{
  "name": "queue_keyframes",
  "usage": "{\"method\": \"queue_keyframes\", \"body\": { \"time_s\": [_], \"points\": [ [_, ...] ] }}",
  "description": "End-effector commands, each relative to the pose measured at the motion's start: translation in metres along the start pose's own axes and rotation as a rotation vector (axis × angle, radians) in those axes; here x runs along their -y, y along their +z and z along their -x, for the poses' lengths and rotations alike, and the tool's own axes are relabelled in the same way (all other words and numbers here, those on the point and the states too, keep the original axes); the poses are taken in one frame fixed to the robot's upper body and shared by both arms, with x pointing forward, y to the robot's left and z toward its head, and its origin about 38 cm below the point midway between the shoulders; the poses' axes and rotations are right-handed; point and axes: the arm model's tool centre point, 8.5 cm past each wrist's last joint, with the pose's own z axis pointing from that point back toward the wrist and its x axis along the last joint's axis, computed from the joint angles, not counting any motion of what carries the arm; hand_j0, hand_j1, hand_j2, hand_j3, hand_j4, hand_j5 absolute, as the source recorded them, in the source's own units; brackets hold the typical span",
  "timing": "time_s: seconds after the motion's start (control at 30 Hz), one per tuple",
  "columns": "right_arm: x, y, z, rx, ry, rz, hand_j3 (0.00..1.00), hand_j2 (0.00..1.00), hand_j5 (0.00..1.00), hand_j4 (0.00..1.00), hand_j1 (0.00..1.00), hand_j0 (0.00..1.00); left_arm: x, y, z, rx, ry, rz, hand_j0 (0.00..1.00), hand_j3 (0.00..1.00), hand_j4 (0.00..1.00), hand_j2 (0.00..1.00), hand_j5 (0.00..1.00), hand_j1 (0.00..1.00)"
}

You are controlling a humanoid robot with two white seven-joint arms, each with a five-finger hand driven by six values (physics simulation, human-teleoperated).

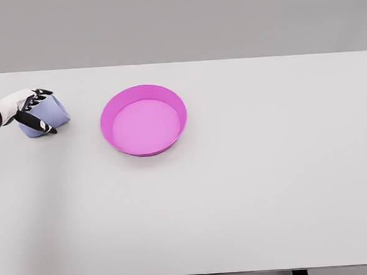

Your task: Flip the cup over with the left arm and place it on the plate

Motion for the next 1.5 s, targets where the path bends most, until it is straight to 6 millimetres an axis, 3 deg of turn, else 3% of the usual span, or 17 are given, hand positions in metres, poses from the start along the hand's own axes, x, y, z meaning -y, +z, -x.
{"method": "queue_keyframes", "body": {
  "time_s": [0.0,0.5,0.73,0.8,1.1,1.47],
  "points": [
    [0.000,0.000,0.000,-0.001,0.000,0.000,1.00,1.00,1.00,1.00,1.00,1.00,0.003,-0.002,-0.001,0.002,-0.007,0.002,0.92,0.92,0.92,0.92,0.92,0.92],
    [0.000,0.000,0.000,0.001,0.000,0.000,1.00,1.00,1.00,1.00,1.00,1.00,0.003,-0.002,-0.005,0.023,-0.022,0.004,0.74,0.74,0.74,0.74,0.74,0.74],
    [0.000,0.000,0.000,0.000,0.001,0.000,1.00,1.00,1.00,1.00,1.00,1.00,0.000,0.000,-0.013,0.056,0.008,0.004,0.73,0.73,0.73,0.73,0.73,0.73],
    [0.000,0.000,0.000,0.001,0.000,0.000,1.00,1.00,1.00,1.00,1.00,1.00,-0.001,0.000,-0.016,0.076,0.032,0.007,0.67,0.67,0.67,0.67,0.67,0.67],
    [0.000,0.000,0.000,0.001,0.000,0.000,1.00,1.00,1.00,1.00,1.00,1.00,-0.006,0.003,-0.032,0.212,0.176,0.030,0.67,0.67,0.67,0.67,0.67,0.67],
    [0.000,0.000,0.000,-0.001,0.000,0.000,1.00,1.00,1.00,1.00,1.00,1.00,0.012,-0.003,-0.064,0.392,0.329,0.063,0.67,0.67,0.67,0.67,0.67,0.67]
  ]
}}
